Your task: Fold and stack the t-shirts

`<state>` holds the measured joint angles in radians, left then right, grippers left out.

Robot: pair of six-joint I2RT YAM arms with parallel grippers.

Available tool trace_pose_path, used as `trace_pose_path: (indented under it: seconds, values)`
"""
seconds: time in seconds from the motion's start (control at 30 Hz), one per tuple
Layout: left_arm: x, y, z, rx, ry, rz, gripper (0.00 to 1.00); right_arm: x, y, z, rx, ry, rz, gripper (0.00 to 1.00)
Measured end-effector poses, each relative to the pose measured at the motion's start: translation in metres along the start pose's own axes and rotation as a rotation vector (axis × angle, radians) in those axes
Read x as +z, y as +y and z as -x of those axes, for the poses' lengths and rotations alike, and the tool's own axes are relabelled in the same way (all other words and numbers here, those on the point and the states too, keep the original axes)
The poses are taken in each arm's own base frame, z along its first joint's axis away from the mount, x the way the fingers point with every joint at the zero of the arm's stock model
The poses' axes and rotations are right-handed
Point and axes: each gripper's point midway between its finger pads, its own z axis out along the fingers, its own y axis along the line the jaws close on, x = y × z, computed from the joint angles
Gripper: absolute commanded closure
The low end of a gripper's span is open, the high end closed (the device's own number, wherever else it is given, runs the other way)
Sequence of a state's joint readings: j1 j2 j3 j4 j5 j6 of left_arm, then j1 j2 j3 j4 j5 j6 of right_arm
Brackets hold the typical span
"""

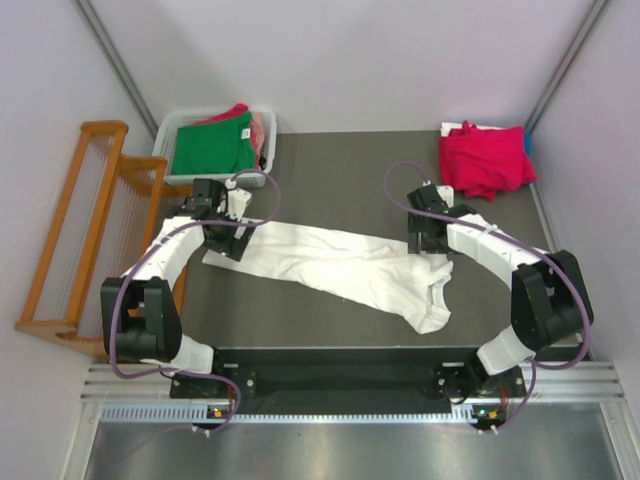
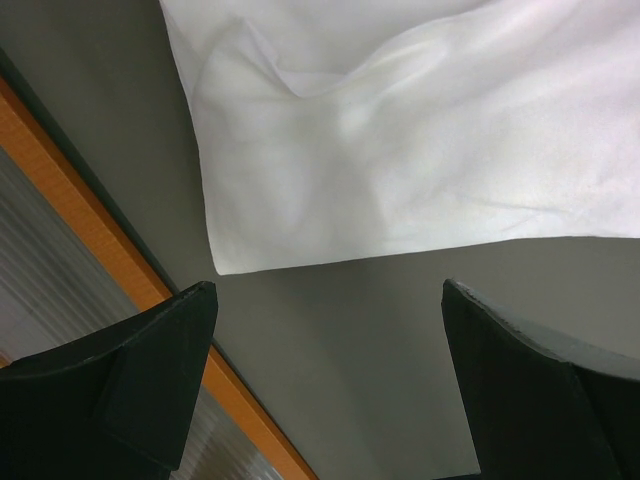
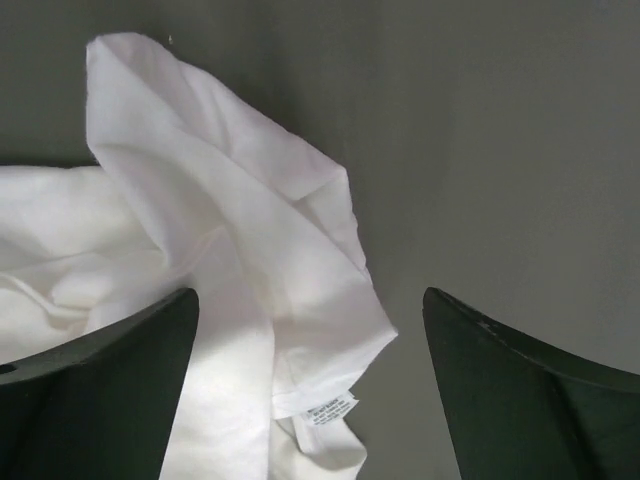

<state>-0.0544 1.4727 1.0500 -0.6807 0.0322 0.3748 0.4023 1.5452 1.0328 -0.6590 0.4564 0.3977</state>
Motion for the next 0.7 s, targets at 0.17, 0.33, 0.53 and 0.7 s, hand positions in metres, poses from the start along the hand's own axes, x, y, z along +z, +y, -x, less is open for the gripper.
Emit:
trace_pose_path:
  seconds: [0.17,0.33,0.53,0.7]
  values:
    - [0.000,0.000,0.000,0.002,0.000,0.000,0.02,-0.002,-0.001,0.001,0.012,-0.010,0.000,0.00]
    - [-0.001,0.001,0.002,-0.001,-0.005,0.003,0.02,-0.028,-0.010,0.025,0.047,-0.092,0.004,0.00]
    - [0.001,0.004,0.015,-0.008,-0.026,0.002,0.02,-0.082,0.013,0.058,0.069,-0.243,0.139,0.00]
    - [0.021,0.005,0.031,-0.009,-0.038,-0.029,0.02,-0.093,0.059,0.024,-0.013,-0.198,0.268,0.00]
